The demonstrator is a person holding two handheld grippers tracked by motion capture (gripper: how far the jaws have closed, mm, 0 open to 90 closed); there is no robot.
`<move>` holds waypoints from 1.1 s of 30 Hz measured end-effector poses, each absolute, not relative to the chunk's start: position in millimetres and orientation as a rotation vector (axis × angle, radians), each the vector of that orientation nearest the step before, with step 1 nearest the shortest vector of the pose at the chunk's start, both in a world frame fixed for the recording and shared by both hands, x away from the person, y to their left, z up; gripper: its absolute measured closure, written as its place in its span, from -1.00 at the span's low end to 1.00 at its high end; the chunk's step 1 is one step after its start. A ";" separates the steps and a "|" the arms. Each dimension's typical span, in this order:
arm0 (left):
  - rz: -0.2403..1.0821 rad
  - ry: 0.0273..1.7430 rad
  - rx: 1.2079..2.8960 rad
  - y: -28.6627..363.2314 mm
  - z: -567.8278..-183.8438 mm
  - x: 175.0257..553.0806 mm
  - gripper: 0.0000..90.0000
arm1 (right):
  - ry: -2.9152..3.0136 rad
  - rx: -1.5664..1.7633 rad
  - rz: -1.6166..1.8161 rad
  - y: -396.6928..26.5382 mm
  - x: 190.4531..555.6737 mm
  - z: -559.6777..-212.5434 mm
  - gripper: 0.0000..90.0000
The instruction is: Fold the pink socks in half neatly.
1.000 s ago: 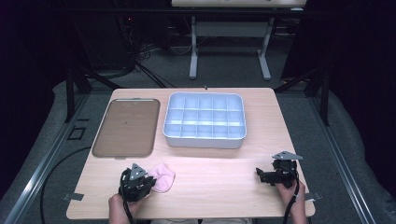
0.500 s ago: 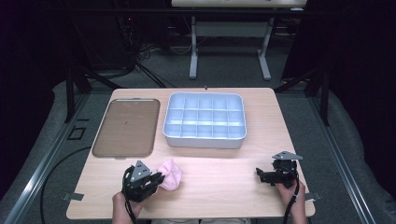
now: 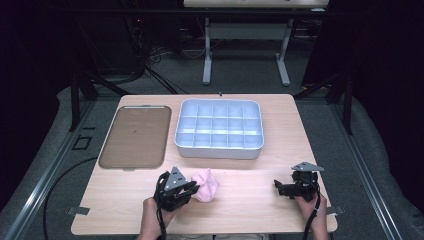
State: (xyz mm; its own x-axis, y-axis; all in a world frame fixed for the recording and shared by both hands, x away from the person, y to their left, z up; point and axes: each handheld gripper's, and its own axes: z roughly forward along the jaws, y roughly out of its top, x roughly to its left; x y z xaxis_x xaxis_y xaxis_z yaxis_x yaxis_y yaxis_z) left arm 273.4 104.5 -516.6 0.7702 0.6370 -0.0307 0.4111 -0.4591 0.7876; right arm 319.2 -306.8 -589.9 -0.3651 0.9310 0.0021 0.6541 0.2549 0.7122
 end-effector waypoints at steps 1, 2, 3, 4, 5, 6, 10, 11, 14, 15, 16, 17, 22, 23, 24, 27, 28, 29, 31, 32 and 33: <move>0.330 0.766 2.127 98.9 -517.8 275.0 0.76 | 2.111 1.441 0.885 -306.8 319.2 -589.9 -0.99; 0.320 0.753 2.135 93.3 -519.5 276.8 0.76 | 2.111 1.441 0.884 -306.8 319.1 -589.8 -0.99; 0.310 0.743 2.140 87.8 -521.5 278.8 0.76 | 2.113 1.440 0.885 -306.9 319.3 -589.9 -0.99; 0.297 0.734 2.147 82.5 -523.6 280.9 0.76 | 2.113 1.440 0.885 -306.9 319.3 -589.9 -0.99; 0.286 0.728 2.150 77.3 -526.0 283.1 0.76 | 2.114 1.439 0.885 -306.9 319.4 -589.9 -0.99; 0.274 0.726 2.152 72.3 -528.4 285.2 0.76 | 2.120 1.434 0.882 -307.1 319.6 -589.6 -0.99; 0.225 0.710 2.174 55.1 -538.1 292.4 0.76 | 2.120 1.433 0.882 -307.0 319.8 -589.7 -0.99; 0.218 0.707 2.179 51.0 -540.9 293.7 0.75 | 2.122 1.432 0.882 -307.1 319.8 -589.6 -0.99; 0.193 0.699 2.214 40.8 -549.0 297.5 0.75 | 2.123 1.432 0.882 -307.1 319.8 -589.6 -0.99; 0.179 0.702 2.220 37.8 -552.1 298.7 0.74 | 2.122 1.432 0.882 -307.1 319.8 -589.6 -0.99; 0.172 0.702 2.232 35.4 -554.7 299.9 0.74 | 2.122 1.432 0.882 -307.1 319.8 -589.6 -0.99; 0.167 0.705 2.238 32.9 -557.6 301.1 0.74 | 2.123 1.432 0.882 -307.1 319.8 -589.6 -0.99; 0.152 0.715 2.275 24.4 -569.0 305.4 0.59 | 2.123 1.432 0.881 -307.1 319.8 -589.6 -0.99; 0.145 0.720 2.277 23.9 -569.6 305.8 0.44 | 2.120 1.433 0.883 -306.9 319.9 -589.7 -0.99; 0.137 0.724 2.277 23.6 -569.8 306.3 0.38 | 2.122 1.432 0.882 -307.0 319.8 -589.6 -0.99; 0.128 0.725 2.253 26.3 -567.2 305.9 0.07 | 2.120 1.433 0.883 -306.9 319.9 -589.7 -0.99; 0.130 0.731 2.240 28.4 -565.3 305.0 -0.04 | 2.120 1.433 0.882 -306.9 319.8 -589.7 -0.99; 0.134 0.731 2.231 31.5 -562.9 304.3 -0.19 | 2.123 1.431 0.882 -307.0 319.8 -589.6 -0.99; 0.157 0.738 2.210 39.1 -557.6 302.2 -0.24 | 2.120 1.432 0.883 -306.9 319.9 -589.7 -0.99; 0.156 0.746 2.193 43.9 -555.2 301.5 -0.32 | 2.120 1.432 0.883 -306.9 319.9 -589.7 -0.99; 0.164 0.762 2.178 48.8 -552.8 301.0 -0.37 | 2.119 1.433 0.883 -306.9 319.9 -589.7 -0.99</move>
State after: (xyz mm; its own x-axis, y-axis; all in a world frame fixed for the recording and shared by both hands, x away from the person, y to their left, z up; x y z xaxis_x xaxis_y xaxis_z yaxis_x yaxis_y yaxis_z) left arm 301.0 48.8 -552.8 0.8096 0.5722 -0.1311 0.4680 -0.4944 0.7325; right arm 319.9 -306.9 -589.7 -0.3724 0.9281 -0.0007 0.6529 0.2625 0.7105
